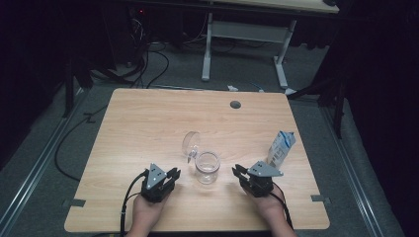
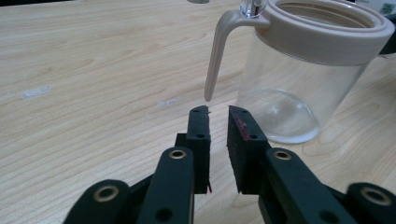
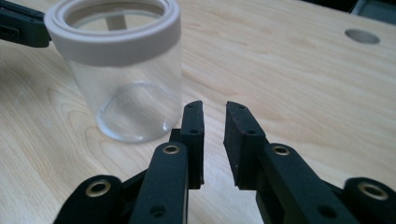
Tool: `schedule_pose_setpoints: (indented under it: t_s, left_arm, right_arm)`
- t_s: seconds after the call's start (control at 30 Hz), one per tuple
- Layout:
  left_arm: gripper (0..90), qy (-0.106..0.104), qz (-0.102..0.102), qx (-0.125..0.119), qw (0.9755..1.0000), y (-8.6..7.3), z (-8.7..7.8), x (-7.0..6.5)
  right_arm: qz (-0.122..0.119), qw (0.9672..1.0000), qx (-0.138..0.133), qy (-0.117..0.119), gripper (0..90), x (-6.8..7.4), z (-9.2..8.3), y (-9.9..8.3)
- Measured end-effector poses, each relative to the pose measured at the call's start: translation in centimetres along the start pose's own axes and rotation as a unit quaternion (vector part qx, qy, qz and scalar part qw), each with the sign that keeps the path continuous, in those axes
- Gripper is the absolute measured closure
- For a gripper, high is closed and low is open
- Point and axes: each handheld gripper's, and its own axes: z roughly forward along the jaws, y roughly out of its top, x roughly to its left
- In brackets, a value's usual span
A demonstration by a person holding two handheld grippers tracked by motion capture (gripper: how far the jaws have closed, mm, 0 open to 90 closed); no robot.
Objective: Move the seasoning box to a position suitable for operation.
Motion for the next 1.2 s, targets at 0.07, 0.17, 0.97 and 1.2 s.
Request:
schedule_pose_setpoints:
  t_s: [0.07,0.17,0.97,1.2]
  left_arm:
    - [74.9,-0.001,-0.005,-0.002,1.0000,0.1,-0.1,0.0]
    - [71.6,-0.002,-0.005,0.002,1.0000,0.1,-0.1,0.0]
    - [55.7,-0.006,0.001,-0.003,1.0000,0.2,-0.2,-0.2]
    - [54.8,-0.005,0.000,-0.002,1.0000,0.1,-0.1,-0.3]
  right_arm:
    - [0.006,0.9999,0.010,-0.007,73.6,-0.3,-0.3,-0.8]
    - [0.017,0.9995,0.020,-0.015,70.6,-0.7,-0.8,-1.7]
    - [0.074,0.9921,0.005,-0.101,58.3,-4.9,-7.9,-5.4]
    - [0.076,0.9910,0.002,-0.110,55.9,-5.5,-8.1,-5.4]
